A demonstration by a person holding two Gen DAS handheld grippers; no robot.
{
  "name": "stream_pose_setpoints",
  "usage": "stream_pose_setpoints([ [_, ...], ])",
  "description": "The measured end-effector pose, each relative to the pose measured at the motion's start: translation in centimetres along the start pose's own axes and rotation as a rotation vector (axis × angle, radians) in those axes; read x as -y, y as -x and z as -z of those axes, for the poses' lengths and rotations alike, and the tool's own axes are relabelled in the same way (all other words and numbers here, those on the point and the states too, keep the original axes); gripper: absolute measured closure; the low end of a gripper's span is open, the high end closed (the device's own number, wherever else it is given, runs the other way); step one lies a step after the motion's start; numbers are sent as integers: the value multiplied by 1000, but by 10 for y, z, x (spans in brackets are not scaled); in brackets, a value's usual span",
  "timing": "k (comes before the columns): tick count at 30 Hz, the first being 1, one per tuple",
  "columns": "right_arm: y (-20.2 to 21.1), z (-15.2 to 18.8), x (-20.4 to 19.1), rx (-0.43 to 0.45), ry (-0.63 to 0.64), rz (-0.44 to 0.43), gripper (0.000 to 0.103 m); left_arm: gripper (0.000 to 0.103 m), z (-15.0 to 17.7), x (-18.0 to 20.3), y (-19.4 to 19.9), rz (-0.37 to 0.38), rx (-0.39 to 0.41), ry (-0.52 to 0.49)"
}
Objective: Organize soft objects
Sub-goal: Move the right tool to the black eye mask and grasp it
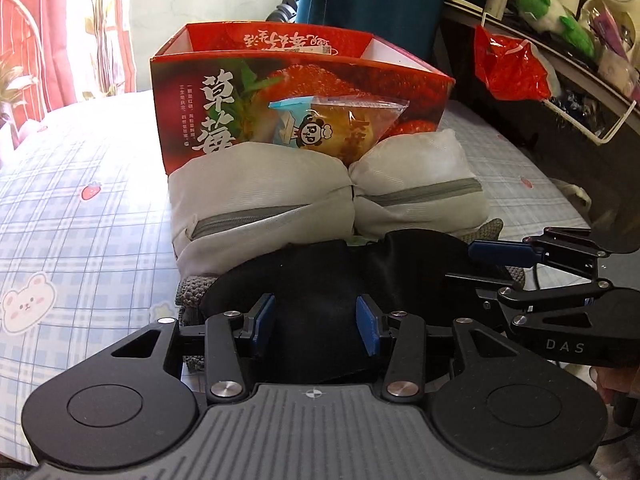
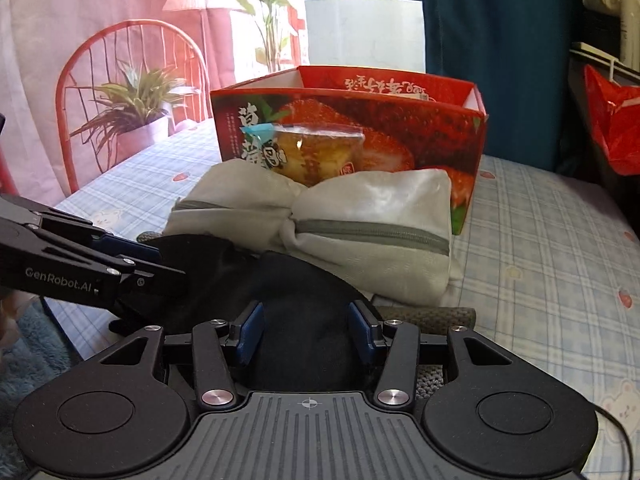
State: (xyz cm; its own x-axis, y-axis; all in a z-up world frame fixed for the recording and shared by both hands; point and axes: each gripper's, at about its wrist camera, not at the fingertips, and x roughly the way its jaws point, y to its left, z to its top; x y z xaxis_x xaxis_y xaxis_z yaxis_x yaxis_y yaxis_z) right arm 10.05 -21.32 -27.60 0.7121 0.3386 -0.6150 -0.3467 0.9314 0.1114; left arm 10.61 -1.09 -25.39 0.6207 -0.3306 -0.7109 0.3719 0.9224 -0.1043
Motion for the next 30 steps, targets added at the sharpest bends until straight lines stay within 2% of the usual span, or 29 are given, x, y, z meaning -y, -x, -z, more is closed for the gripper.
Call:
stream_pose_setpoints([
  [2,-1,3,-1,13,21,14,53,53,2,3,-3,-12,4,-8],
  [5,0,6,-2,32,17,45,38,52,6,4,-3,-23,12,-18],
  [7,3,10,2,47,-8,51,32,51,6,4,-3,-25,17,-15],
  [9,6,12,4,56,-22,60,19,50,7,3,-4,-25,17,-7],
  [11,8,13,3,64,-30,70,13,49,7,4,-3,-27,17,-2],
  [14,11,14,-2,84,-8,118,12,49,7,5,-3,-30,18,-4],
  [21,14,13,5,58,-61,53,18,48,7,3,-3,-28,16,0],
  [30,20,18,25,30,-204,-7,25,48,8,1,-3,-22,14,6],
])
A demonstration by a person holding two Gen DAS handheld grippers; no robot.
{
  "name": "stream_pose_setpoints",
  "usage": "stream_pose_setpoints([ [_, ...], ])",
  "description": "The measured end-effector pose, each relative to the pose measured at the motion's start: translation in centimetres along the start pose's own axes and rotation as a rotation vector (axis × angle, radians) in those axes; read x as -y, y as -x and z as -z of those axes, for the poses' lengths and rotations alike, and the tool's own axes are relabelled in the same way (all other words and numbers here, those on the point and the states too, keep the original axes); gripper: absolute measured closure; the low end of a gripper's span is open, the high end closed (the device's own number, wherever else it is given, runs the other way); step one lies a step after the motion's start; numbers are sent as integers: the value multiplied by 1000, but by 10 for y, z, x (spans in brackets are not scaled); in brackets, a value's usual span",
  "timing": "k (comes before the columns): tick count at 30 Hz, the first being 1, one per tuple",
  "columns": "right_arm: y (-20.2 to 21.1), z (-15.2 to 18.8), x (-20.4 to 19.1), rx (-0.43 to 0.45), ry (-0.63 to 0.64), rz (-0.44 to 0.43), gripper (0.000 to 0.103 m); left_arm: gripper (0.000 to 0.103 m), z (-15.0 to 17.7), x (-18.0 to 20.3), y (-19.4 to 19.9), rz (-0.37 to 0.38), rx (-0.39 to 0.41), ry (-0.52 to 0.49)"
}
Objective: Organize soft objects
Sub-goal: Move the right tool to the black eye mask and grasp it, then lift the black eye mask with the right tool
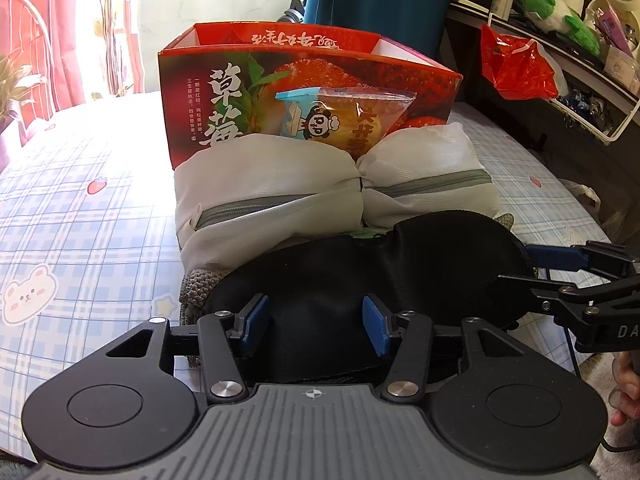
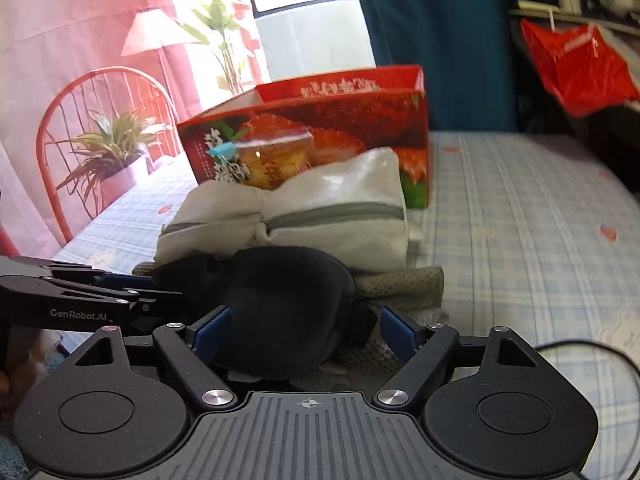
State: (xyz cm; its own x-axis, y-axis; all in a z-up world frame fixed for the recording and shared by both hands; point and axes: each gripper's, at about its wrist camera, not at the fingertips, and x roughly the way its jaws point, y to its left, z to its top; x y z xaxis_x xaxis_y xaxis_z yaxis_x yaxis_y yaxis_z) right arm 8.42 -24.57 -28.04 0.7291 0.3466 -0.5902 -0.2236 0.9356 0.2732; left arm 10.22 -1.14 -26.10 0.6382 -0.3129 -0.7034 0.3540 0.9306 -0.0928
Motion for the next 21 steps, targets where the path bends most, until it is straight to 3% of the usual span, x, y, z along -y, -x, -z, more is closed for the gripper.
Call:
stream_pose_setpoints([
  [2,-2,0,1,-7,-10,-16,25,48,0,0,0,0,0,0],
  [7,-1,-1,-1,7,-3,-33,39,48,0,0,0,0,0,-1],
  [13,7,-4,-1,70,-4,-32,66,48,0,-1,-1,1,-2,0],
  [15,8,-5,-1,82,-4,-28,87,48,0,-1,-1,1,-2,0],
  [21,6,-3,3,74,-16,-23,92,47,-2,-4,1,12,0,15],
])
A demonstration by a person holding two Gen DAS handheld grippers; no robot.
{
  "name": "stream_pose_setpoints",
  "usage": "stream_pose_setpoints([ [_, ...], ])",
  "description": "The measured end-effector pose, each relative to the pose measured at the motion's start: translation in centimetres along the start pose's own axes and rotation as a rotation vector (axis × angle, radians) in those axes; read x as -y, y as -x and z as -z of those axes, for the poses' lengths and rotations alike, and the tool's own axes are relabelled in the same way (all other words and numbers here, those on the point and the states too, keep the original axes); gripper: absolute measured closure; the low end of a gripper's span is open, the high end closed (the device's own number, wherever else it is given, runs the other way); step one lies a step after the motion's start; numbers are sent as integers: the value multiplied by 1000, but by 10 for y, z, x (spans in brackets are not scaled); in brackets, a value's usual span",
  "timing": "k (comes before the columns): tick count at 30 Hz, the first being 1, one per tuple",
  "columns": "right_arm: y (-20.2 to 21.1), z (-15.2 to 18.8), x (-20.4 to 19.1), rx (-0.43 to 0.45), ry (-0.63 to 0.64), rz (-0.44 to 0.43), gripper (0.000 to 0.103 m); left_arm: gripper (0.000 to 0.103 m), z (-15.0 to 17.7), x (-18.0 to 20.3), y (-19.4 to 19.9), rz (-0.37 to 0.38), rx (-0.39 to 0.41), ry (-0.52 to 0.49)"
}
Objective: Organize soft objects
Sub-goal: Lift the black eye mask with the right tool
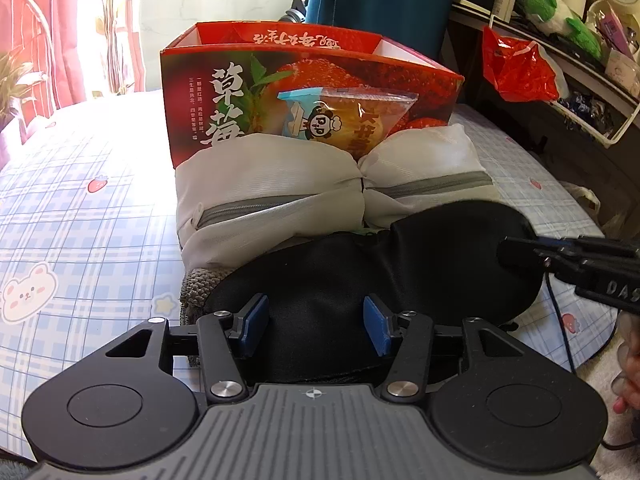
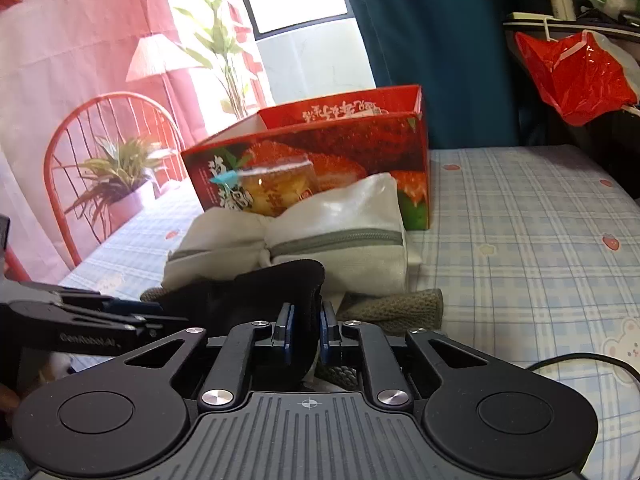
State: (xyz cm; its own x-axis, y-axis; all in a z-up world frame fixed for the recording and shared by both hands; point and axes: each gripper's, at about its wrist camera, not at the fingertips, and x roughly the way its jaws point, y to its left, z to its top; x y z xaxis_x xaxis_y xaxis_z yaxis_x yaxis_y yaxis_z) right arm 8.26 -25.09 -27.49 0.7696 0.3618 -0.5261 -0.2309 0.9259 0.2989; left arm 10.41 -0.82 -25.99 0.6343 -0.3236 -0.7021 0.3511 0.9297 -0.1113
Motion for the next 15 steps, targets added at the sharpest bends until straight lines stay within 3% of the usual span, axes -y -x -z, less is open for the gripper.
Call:
stream_pose_setpoints([
  [3,-3,2,1,-13,-5,7,92,43,-2,-9,5,19,0,47],
  [7,-7,5,2,-26,-4,16,92,39,-2,-27,15,-12,22,137],
  [11,-10,8,4,-33,-10,24,91,39,-1,-45,14,-17,11,240],
  [15,-10,9,4,-37,-10,26,91,39,0,-50,10,-10,-10,278],
])
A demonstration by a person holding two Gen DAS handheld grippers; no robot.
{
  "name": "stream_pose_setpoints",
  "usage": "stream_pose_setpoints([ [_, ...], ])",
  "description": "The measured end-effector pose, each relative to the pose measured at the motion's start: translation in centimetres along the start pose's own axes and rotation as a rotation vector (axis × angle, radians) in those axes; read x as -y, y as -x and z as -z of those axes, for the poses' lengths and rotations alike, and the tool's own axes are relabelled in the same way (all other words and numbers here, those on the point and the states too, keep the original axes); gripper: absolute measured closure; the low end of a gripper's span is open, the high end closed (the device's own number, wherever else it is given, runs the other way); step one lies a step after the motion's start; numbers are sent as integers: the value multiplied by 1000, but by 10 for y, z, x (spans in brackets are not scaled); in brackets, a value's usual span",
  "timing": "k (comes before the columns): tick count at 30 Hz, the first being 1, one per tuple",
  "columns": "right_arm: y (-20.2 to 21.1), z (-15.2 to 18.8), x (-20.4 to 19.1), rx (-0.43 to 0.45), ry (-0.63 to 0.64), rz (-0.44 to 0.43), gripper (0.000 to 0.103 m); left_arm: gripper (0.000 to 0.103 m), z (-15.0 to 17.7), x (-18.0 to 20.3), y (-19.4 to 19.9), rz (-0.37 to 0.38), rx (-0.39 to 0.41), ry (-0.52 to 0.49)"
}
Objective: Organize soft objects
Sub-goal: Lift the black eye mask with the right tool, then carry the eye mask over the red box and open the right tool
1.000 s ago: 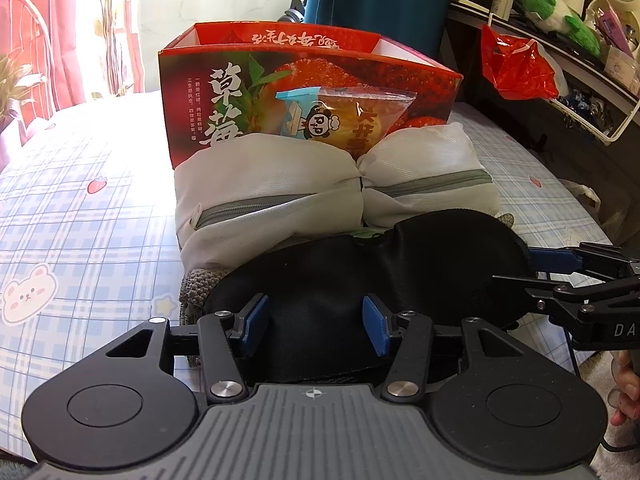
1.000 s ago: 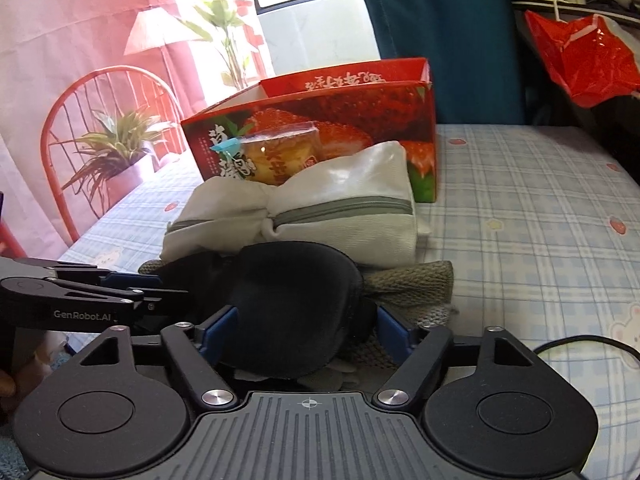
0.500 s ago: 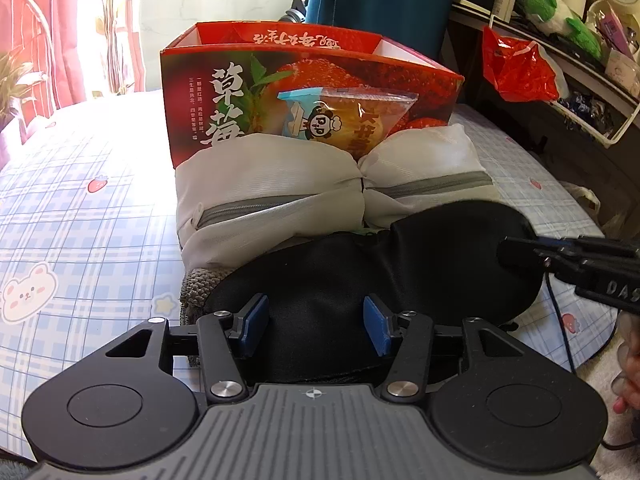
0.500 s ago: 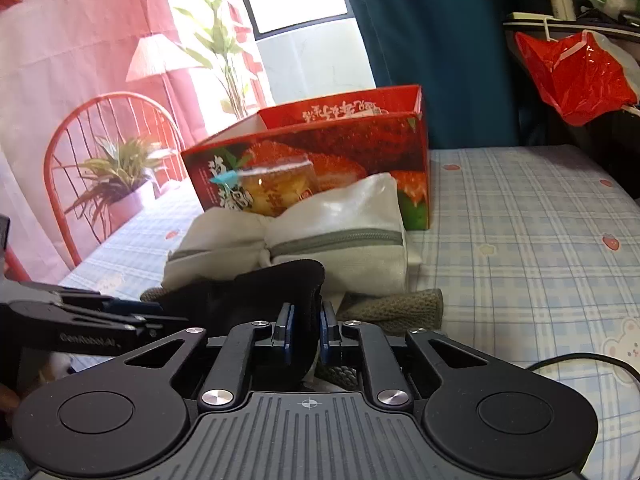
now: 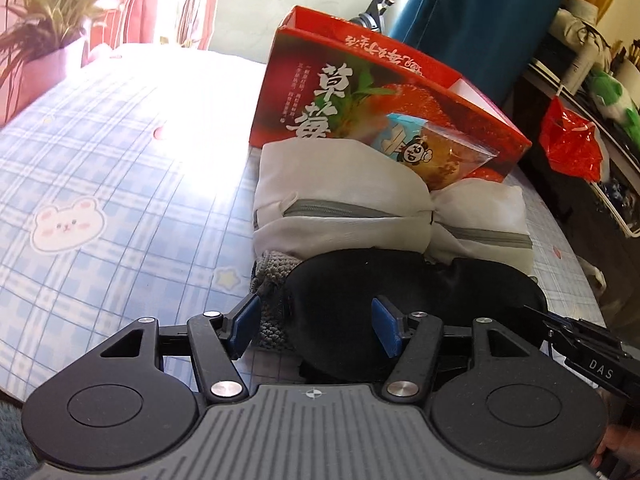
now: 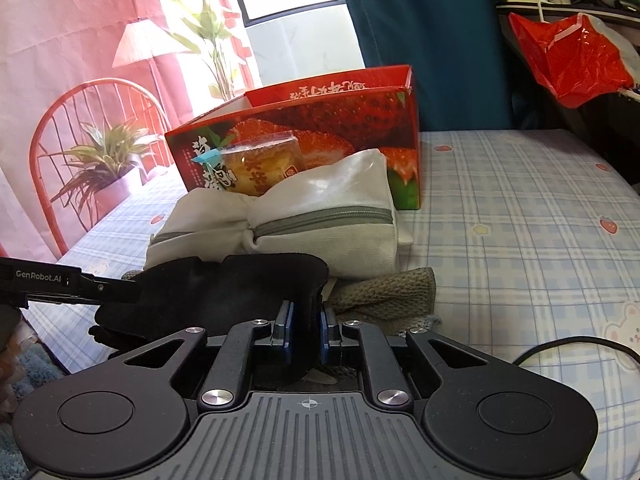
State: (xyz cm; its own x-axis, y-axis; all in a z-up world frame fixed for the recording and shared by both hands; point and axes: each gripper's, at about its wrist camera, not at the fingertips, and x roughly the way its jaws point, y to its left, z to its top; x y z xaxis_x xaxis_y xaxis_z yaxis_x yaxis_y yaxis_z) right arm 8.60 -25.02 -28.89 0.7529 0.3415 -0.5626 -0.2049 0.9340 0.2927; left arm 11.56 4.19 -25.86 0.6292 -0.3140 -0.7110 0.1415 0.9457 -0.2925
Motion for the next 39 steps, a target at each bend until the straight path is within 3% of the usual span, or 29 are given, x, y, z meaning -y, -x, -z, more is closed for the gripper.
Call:
stream_pose_setpoints([
  [8,-2,0,1,-4,-4,-1,91,41,4,-2,-3,60,-16,11],
  [15,-2,0,2,-5,-7,-2,91,41,5,-15,-11,106,-21,103],
  [17,-2,0,2,-4,-6,-2,91,50,5,-14,-11,115,-17,95],
  [21,0,-1,1,5,-2,0,91,78,3,-9,-3,93,16,60],
  [24,5,-2,0,26,8,-1,91,87,0,-7,6,90,57,41],
  [28,12,-6,-4,62,35,-12,92,92,-2,3,18,79,115,-21],
  [39,30,-36,-14,142,82,-64,93,93,-20,18,48,58,252,-108],
])
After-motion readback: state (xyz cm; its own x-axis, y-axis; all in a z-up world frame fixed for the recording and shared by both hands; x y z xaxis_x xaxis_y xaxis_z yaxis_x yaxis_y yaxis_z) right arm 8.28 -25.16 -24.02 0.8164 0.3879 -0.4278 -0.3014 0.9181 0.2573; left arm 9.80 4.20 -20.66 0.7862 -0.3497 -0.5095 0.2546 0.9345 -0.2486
